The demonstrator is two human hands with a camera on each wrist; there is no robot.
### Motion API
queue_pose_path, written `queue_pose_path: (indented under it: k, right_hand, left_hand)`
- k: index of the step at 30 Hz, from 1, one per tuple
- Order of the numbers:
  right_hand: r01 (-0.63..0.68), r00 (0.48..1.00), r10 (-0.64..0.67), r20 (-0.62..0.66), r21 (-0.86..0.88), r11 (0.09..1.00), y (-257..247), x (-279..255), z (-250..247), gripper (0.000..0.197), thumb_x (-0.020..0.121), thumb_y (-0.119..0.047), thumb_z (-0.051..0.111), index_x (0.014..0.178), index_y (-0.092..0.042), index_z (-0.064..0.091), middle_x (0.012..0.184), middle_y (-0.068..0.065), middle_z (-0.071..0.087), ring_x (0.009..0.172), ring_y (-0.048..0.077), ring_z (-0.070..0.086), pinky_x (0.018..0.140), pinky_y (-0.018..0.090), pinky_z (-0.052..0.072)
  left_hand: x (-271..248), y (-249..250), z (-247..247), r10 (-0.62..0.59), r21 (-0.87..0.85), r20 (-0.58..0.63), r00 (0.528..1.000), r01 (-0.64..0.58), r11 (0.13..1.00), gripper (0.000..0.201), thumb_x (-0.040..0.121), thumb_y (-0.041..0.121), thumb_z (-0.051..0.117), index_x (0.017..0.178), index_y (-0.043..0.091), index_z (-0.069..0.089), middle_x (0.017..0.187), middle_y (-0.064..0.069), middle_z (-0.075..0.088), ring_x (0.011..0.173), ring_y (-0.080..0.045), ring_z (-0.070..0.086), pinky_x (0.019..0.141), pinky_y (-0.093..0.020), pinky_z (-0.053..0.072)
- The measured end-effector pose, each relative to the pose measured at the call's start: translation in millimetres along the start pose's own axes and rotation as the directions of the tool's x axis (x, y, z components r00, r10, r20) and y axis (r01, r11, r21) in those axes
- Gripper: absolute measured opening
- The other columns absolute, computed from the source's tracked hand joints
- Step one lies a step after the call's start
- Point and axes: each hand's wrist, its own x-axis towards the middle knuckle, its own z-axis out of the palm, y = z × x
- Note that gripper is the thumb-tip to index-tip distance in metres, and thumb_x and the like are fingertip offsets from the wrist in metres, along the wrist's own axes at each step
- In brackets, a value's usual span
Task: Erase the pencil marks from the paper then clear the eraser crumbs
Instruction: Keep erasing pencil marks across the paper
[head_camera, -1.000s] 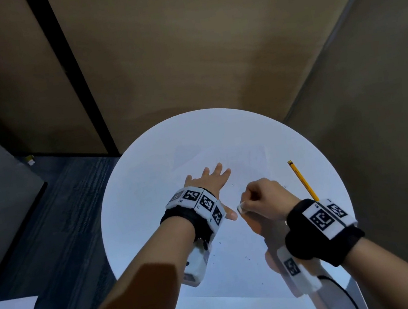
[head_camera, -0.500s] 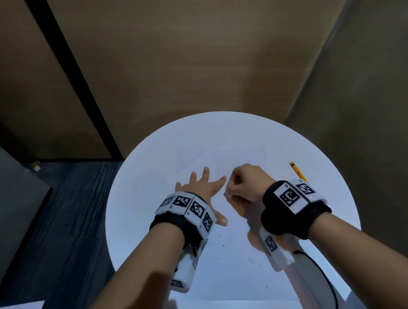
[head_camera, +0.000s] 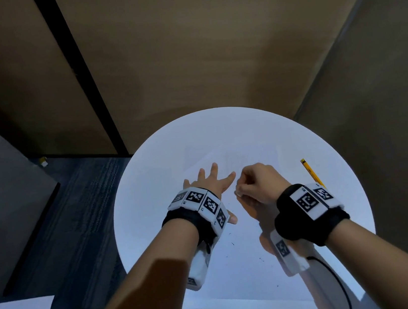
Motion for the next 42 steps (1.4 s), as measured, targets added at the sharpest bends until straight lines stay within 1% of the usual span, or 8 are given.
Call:
queue_pose_path:
  k: [4, 10, 15, 21, 26, 32, 38, 42]
  right_hand:
    - [-0.007, 0.979, 0.013, 0.204, -0.029, 1.000, 0.5, -8.4, -5.3, 0.025, 0.081, -0.009, 0.066, 0.060, -0.017, 0.053, 0.048, -0.013, 0.056, 0.043, -0.006, 0.053, 0.048, 0.009, 0.036]
    - [0.006, 0.999, -0.006, -0.036, 0.000, 1.000, -4.0, 6.1, -0.5, 0.019, 0.083, -0.011, 0.062, 0.066, -0.016, 0.055, 0.064, -0.008, 0.056, 0.061, 0.005, 0.052, 0.047, 0.008, 0.035]
    - [0.020, 0.980, -0.014, 0.199, -0.029, 0.999, -1.6, -4.6, -2.8, 0.022, 0.081, -0.011, 0.065, 0.063, -0.017, 0.057, 0.044, -0.016, 0.057, 0.045, -0.007, 0.053, 0.046, 0.005, 0.037]
    - [0.014, 1.000, -0.015, -0.011, -0.055, 0.998, -7.7, 11.2, -0.8, 0.022, 0.083, -0.012, 0.061, 0.064, -0.018, 0.054, 0.071, -0.004, 0.060, 0.060, -0.001, 0.049, 0.047, 0.007, 0.033]
    - [0.065, 0.979, -0.040, 0.200, -0.121, 0.990, -7.6, -5.8, -2.0, 0.020, 0.083, -0.012, 0.062, 0.066, -0.018, 0.056, 0.059, -0.013, 0.054, 0.051, -0.003, 0.051, 0.048, 0.007, 0.036]
    - [0.039, 0.999, -0.041, -0.020, -0.083, 0.996, -10.3, 8.8, 5.9, 0.017, 0.085, -0.012, 0.059, 0.069, -0.014, 0.053, 0.075, -0.002, 0.059, 0.070, 0.010, 0.051, 0.051, 0.008, 0.032]
    - [0.043, 0.986, -0.025, 0.166, -0.104, 0.994, -7.7, -4.0, 0.7, 0.021, 0.083, -0.012, 0.062, 0.064, -0.016, 0.053, 0.060, -0.010, 0.054, 0.056, 0.000, 0.049, 0.050, 0.011, 0.034]
    - [0.005, 0.999, -0.007, -0.037, -0.057, 0.998, -12.7, 10.8, 4.2, 0.017, 0.084, -0.012, 0.061, 0.069, -0.013, 0.055, 0.076, -0.001, 0.059, 0.070, 0.011, 0.051, 0.051, 0.010, 0.032]
  left_hand:
    - [0.8, -1.1, 0.5, 0.003, 0.003, -0.009, 1.000, -0.003, 1.000, 0.112, 0.074, 0.054, 0.073, 0.148, 0.041, -0.010, 0.156, -0.005, -0.023, 0.144, -0.035, -0.013, 0.111, -0.061, 0.004]
    - [4.0, -3.8, 3.7, 0.012, -0.017, -0.023, 1.000, -0.013, 1.000, 0.116, 0.072, 0.055, 0.074, 0.148, 0.039, -0.012, 0.157, -0.003, -0.022, 0.145, -0.034, -0.012, 0.111, -0.062, 0.004]
    - [7.0, -6.0, 6.7, -0.004, -0.027, -0.053, 0.999, 0.003, 1.000, 0.119, 0.071, 0.054, 0.075, 0.149, 0.034, -0.013, 0.157, -0.001, -0.021, 0.145, -0.031, -0.010, 0.112, -0.059, 0.005]
    - [7.5, -5.9, 6.8, 0.000, -0.028, -0.058, 0.998, -0.002, 1.000, 0.121, 0.070, 0.054, 0.075, 0.149, 0.034, -0.014, 0.157, -0.001, -0.021, 0.146, -0.031, -0.009, 0.111, -0.060, 0.007]
    - [9.0, -6.6, 6.9, -0.004, -0.043, -0.056, 0.998, 0.001, 0.999, 0.121, 0.070, 0.052, 0.076, 0.149, 0.033, -0.014, 0.157, 0.000, -0.021, 0.146, -0.030, -0.010, 0.112, -0.059, 0.006]
    - [7.8, -5.7, 6.8, 0.000, -0.040, -0.059, 0.998, -0.003, 0.999, 0.121, 0.070, 0.053, 0.075, 0.149, 0.033, -0.014, 0.157, 0.000, -0.021, 0.146, -0.030, -0.009, 0.112, -0.058, 0.006]
    - [9.1, -11.2, 14.7, 0.001, -0.088, -0.118, 0.993, -0.012, 0.996, 0.124, 0.069, 0.056, 0.075, 0.149, 0.029, -0.015, 0.157, 0.004, -0.019, 0.146, -0.026, -0.010, 0.115, -0.052, 0.001]
    - [7.7, -13.2, 17.3, 0.003, -0.120, -0.149, 0.989, -0.021, 0.993, 0.125, 0.068, 0.057, 0.075, 0.150, 0.026, -0.014, 0.158, 0.005, -0.017, 0.146, -0.022, -0.009, 0.115, -0.049, 0.000]
